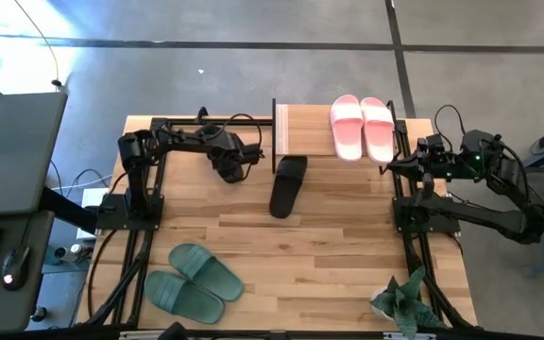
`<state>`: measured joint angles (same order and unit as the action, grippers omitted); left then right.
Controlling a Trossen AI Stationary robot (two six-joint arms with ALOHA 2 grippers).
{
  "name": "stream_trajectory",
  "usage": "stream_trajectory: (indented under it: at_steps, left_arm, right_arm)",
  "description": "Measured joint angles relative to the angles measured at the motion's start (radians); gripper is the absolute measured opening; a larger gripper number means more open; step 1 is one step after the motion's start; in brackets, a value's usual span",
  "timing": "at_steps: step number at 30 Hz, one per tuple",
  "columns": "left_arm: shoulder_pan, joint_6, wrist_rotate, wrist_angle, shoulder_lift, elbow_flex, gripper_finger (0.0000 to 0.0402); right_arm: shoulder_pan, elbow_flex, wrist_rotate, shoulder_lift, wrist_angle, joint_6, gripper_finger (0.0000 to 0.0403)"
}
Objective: Pick and place slides into the shelf
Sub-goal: Move the black slide in front of the shelf
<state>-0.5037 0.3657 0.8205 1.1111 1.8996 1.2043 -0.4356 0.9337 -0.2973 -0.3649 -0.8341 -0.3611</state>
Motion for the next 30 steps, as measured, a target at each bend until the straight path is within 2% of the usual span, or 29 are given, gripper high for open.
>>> stream_trajectory:
  at_steps: [9,21,25,30]
  left_arm:
    - [-0.033,-0.054,0.02,-0.08,0.0,-0.023,0.022]
    - [-0.096,-0.057,0.008,-0.094,0.0,-0.023,0.0218]
    - [-0.1,-0.083,-0.019,-0.118,0.0,-0.023,0.0187]
    - [-0.098,-0.086,-0.037,-0.12,0.0,-0.023,0.0119]
  right_arm:
    - [0.0,0.0,0.002,0.0,0.0,-0.023,0.0]
    - [0.0,0.0,0.003,0.0,0.0,-0.024,0.0]
    - [0.0,0.0,0.005,0.0,0.0,-0.024,0.0]
    - [0.0,0.0,0.005,0.0,0.0,-0.024,0.0]
